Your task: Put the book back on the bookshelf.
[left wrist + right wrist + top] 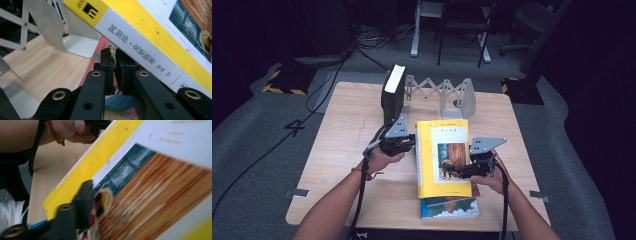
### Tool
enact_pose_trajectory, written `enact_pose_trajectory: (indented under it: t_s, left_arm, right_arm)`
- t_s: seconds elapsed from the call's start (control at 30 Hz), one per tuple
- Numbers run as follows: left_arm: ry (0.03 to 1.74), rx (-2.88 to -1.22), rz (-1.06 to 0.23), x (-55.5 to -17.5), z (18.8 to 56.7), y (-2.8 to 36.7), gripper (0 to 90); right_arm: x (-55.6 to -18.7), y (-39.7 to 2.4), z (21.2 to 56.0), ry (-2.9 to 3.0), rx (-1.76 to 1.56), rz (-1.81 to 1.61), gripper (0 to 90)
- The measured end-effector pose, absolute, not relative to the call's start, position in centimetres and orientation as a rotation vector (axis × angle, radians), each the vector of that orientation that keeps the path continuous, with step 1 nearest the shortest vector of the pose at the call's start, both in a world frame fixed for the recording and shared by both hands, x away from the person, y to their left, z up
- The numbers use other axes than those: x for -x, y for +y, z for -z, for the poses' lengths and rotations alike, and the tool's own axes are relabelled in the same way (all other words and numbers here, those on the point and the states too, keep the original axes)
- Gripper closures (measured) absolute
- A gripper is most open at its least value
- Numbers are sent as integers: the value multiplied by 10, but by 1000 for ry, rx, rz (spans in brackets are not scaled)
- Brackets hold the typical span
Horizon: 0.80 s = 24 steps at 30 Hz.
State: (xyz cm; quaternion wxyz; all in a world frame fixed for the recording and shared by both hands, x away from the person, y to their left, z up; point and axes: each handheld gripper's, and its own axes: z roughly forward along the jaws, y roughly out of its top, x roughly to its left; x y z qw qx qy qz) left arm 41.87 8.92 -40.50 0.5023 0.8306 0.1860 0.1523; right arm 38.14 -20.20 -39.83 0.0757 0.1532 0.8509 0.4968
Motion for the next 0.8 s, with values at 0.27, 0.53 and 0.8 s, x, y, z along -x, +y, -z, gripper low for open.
enact_pose_trajectory:
  t_s: [0.27,0.53,0.8]
  left_arm:
    - [428,-1983,-365,-417,392,88,845]
    - [408,-1951,-407,-414,370,93,828]
    - [463,-1917,-456,-398,377,97,630]
  right_arm:
    - [-376,-207,389,2487,-415,-1510,791]
    - [-369,-203,380,2357,-376,-1484,856]
    - [-357,-207,383,2299,-323,-1493,855]
